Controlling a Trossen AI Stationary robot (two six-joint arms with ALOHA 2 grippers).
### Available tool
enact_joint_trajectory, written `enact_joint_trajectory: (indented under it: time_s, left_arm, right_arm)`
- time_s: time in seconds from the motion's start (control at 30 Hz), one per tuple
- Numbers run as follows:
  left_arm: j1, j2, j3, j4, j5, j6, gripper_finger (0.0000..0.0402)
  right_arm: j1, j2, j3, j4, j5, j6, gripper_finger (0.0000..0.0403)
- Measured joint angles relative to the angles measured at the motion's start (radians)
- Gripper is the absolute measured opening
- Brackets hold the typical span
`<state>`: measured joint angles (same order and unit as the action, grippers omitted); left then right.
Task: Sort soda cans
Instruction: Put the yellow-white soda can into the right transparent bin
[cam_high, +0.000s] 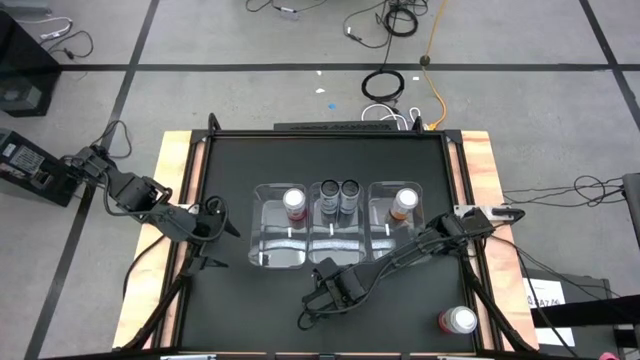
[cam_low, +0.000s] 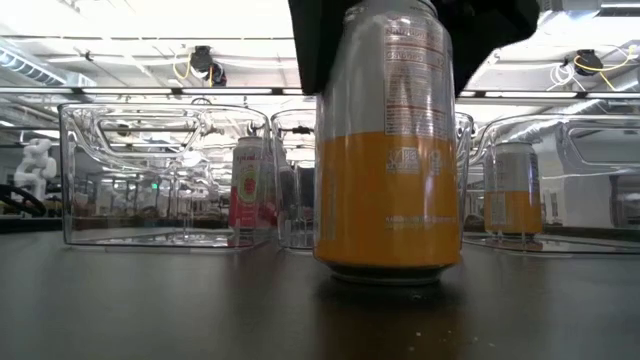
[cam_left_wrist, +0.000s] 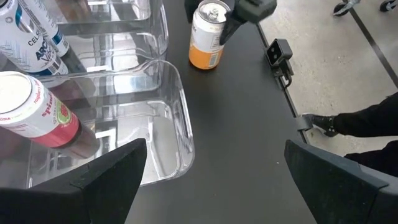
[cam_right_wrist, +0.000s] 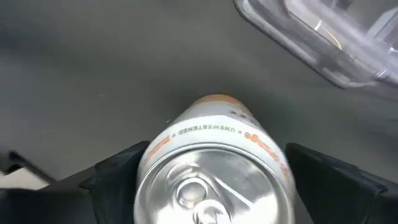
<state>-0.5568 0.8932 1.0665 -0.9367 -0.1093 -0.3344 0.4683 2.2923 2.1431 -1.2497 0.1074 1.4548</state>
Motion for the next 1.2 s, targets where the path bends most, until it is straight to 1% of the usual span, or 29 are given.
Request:
enact_joint_trajectory:
  time_s: [0.2, 0.73, 0.87, 1.07, 1.2]
  left_arm:
    - [0.0, 0.0, 0.0, 0.0, 0.0, 0.0, 0.0389]
    - [0.0, 0.0, 0.0, 0.001, 0.0, 0.0, 0.0389]
    - [0.0, 0.0, 0.0, 0.001, 0.0, 0.0, 0.0389]
    - [0.0, 0.0, 0.0, 0.001, 0.0, 0.0, 0.0389]
    - [0.0, 0.0, 0.0, 0.003, 0.0, 0.0, 0.0389]
  right_arm:
    - [0.0, -0.007, 0.004, -0.014, 0.001, -0.005, 0.0379]
    - [0.004, -0.009, 0.005, -0.012, -0.003, -0.037, 0.0377]
    - [0.004, -0.01, 0.006, -0.01, -0.006, -0.037, 0.0355]
    - [0.005, -0.012, 0.007, -0.009, -0.01, -0.032, 0.0292]
    - [0.005, -0.012, 0.007, -0.006, -0.013, -0.01, 0.0286]
